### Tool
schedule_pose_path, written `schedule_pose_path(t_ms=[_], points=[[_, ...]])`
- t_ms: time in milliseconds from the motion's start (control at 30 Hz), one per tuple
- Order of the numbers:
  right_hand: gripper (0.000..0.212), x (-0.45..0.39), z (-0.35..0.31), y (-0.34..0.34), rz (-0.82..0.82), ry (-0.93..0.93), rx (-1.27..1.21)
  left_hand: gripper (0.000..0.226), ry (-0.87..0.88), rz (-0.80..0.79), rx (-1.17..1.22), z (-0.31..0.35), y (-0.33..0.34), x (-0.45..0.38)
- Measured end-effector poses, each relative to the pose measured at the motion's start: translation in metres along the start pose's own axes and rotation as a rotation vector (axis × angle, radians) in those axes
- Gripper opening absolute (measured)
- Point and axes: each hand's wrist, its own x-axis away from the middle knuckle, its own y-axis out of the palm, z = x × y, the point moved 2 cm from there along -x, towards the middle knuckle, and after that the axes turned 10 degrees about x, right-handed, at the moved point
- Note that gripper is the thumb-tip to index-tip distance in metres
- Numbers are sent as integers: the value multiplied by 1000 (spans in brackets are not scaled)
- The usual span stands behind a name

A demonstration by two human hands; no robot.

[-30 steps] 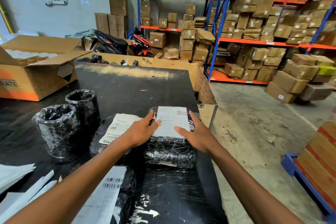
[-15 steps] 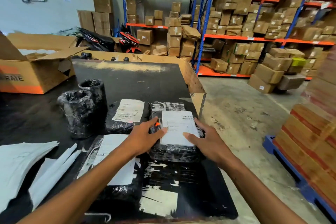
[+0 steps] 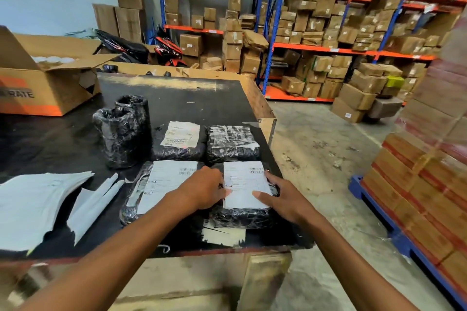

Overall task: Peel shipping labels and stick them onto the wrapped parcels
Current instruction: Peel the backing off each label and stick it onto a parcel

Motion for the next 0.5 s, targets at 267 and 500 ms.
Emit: schedule_pose_path(t_ms=[267, 500], points=[[47, -52, -78, 13, 101, -209, 308, 30, -15, 265, 236, -38, -47, 11], [26, -112, -193, 105, -192, -469, 148, 20, -223, 546, 198, -139, -111, 54]])
